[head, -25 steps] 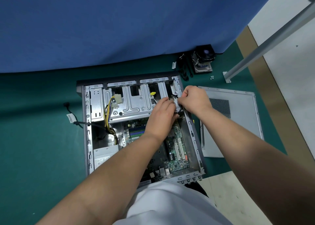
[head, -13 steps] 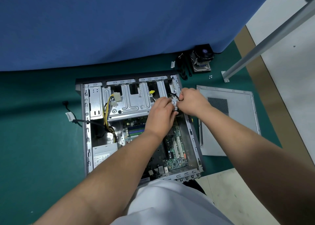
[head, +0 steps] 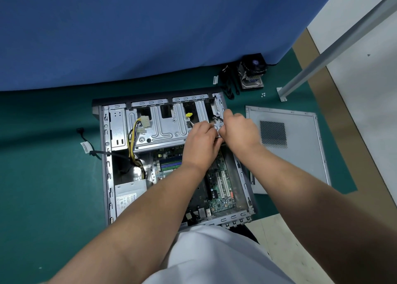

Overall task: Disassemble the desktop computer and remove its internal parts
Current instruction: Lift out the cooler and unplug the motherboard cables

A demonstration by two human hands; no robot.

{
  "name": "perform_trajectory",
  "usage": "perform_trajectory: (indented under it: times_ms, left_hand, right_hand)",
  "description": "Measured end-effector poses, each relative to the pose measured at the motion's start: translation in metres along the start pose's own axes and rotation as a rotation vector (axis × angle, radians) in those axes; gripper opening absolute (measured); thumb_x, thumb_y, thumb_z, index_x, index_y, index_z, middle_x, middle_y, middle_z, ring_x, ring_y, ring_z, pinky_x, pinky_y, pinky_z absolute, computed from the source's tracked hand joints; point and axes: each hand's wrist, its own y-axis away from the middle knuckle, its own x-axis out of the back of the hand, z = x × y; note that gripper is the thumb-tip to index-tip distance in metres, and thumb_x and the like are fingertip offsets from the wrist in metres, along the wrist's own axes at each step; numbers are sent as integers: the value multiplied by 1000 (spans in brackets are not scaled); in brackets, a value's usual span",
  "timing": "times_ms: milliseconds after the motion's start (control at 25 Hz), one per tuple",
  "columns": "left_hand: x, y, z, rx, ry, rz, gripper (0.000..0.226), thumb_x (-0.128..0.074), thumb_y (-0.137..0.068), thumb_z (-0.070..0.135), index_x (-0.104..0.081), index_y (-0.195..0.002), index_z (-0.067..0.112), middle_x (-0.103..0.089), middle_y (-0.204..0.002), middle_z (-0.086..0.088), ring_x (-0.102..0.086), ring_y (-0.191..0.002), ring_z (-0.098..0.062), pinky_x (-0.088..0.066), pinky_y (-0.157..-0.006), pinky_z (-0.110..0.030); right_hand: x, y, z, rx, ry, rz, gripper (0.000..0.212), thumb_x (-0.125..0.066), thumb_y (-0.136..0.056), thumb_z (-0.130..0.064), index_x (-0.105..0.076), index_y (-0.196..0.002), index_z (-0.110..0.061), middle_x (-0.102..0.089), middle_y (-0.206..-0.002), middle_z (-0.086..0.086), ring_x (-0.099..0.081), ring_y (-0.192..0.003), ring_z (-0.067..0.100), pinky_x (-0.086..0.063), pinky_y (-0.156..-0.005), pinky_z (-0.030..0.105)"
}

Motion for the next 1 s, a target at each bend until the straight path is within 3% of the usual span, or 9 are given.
perform_trajectory:
  times_ms: [120,200,360,480,560,680,760,880,1000]
  left_hand:
    - [5,-4,1,52,57,-62,20,-76,-91,25,-73,-97,6,-64,-109,-6,-53,-112,-24,-40,-102,-29]
    - [13,-9,-1,53,109,-135,23,-75,-92,25,-74,-106,7,-63,-119,-4,-50,-121,-20,-34,-107,-25]
    - [58,-6,-21,-152,87,-299,31,-70,-95,17,-71,-126,11,-59,-140,-4,-47,-136,-22,-30,-121,-32]
    - [94,20,-51,-270,-81,-276,34,-69,-95,19,-69,-128,15,-60,-139,-5,-48,-136,-26,-35,-120,-43]
    - [111,45,-71,-348,-217,-333,34,-66,-95,25,-68,-128,19,-62,-136,-3,-51,-131,-25,-42,-115,-44]
    - [123,87,-98,-407,-386,-441,32,-53,-99,38,-69,-124,25,-63,-132,0,-56,-126,-21,-49,-105,-41]
    - [126,107,-110,-332,-440,-489,42,-35,-105,47,-69,-122,29,-64,-130,5,-58,-120,-16,-49,-99,-37]
    - [124,116,-111,-257,-484,-576,58,-16,-105,56,-68,-119,35,-66,-115,14,-63,-104,-10,-48,-89,-32]
    - [123,113,-105,-223,-479,-655,65,-12,-100,61,-70,-107,32,-65,-102,12,-65,-94,-13,-53,-82,-32]
  right_hand:
    - [-2,2,4,-38,-100,-39,22,-52,-97,-18,-54,-115,-5,-60,-108,18,-64,-89,41,-47,-66,40]
    - [-4,5,10,-32,-218,-79,22,-51,-101,-23,-55,-116,-7,-58,-115,15,-62,-96,38,-50,-78,42]
    - [-11,31,27,4,-515,-136,34,-50,-105,-30,-43,-134,-13,-49,-139,11,-59,-106,24,-47,-92,40]
    - [-27,66,29,76,-485,-255,68,-50,-105,-28,-8,-158,-29,-13,-167,6,-67,-99,23,-53,-91,44]
    - [-36,78,27,94,-395,-277,83,-49,-105,-33,13,-160,-35,12,-169,-1,-62,-116,33,-52,-99,49]
    - [-42,78,29,87,-373,-257,88,-49,-105,-38,21,-158,-35,29,-166,-7,-38,-144,36,-39,-115,51]
    - [-45,81,29,81,-356,-220,86,-48,-105,-33,19,-159,-34,24,-167,-4,-48,-135,37,-46,-107,49]
    - [-46,88,20,36,-382,-132,82,-48,-104,-23,10,-162,-32,7,-170,2,-64,-98,32,-56,-83,44]
    - [-45,90,15,-14,-405,-94,92,-52,-97,-3,3,-162,-36,-9,-168,5,-61,-67,27,-57,-64,45]
